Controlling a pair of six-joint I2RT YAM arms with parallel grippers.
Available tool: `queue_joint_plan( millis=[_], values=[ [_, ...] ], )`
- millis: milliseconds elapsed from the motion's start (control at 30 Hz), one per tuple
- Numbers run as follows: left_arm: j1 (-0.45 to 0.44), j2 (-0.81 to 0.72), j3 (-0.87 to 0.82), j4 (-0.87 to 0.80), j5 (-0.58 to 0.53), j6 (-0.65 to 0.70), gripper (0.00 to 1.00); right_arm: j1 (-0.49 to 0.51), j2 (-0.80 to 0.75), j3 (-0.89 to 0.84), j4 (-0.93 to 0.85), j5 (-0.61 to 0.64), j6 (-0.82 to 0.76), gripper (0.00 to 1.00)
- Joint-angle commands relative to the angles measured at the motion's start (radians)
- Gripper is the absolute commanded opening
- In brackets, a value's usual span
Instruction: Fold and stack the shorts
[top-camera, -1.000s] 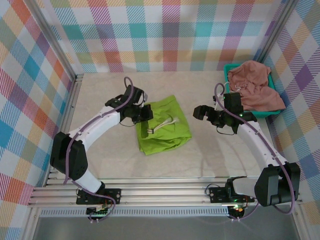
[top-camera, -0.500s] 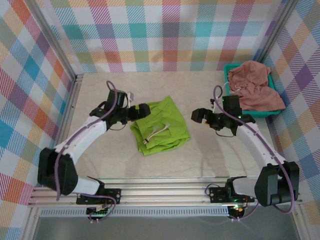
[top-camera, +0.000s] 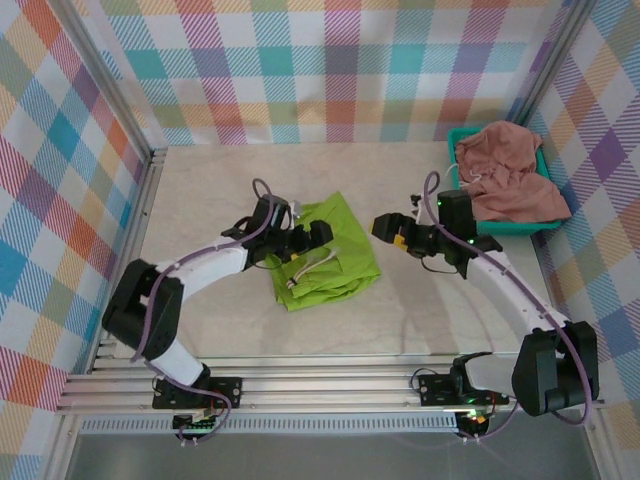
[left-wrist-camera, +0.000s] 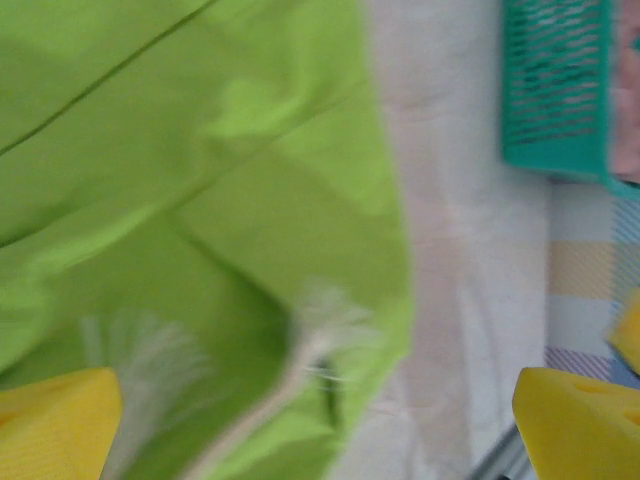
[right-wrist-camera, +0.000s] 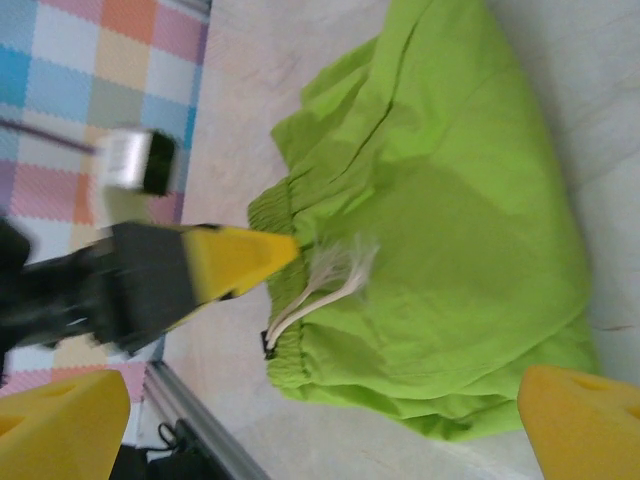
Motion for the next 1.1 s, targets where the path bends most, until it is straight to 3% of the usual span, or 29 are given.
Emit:
queue_joint_plan(
  millis=[0, 167, 300, 433, 667, 867, 1067],
  values=[
    [0.027, 0.046, -0.049, 0.121, -0.025, -0.038, 1.0, 0.045, 0.035, -0.018, 0.126, -0.053, 0.09, 1.0],
    [0.035, 0.066, -0.107, 0.163, -0.046, -0.032, 1.0, 0.091, 0.125, -0.015, 0.198, -0.047, 0.151, 1.0],
    [0.041, -0.011, -0.107, 0.156, -0.034, -0.023, 1.0, 0.113, 0.197, -0.003, 0.248, -0.054, 0.193, 1.0],
    [0.077, -0.233, -0.101, 0.079, -0.11, 0.042, 1.0, 0.141, 0.244, 0.023, 0.27, -0.039, 0.214, 0.99],
    [0.241, -0.544, -0.152, -0.039, -0.15, 0.096, 1.0, 0.211, 0.407, 0.134, 0.3, -0.021, 0.247, 0.99],
    [0.26, -0.601, -0.18, -0.083, -0.143, 0.098, 1.0, 0.236, 0.5, 0.079, 0.365, 0.016, 0.302, 1.0],
    [0.26, -0.62, -0.211, -0.084, -0.148, 0.097, 1.0, 0.234, 0.465, -0.062, 0.345, 0.102, 0.3, 0.99]
  ],
)
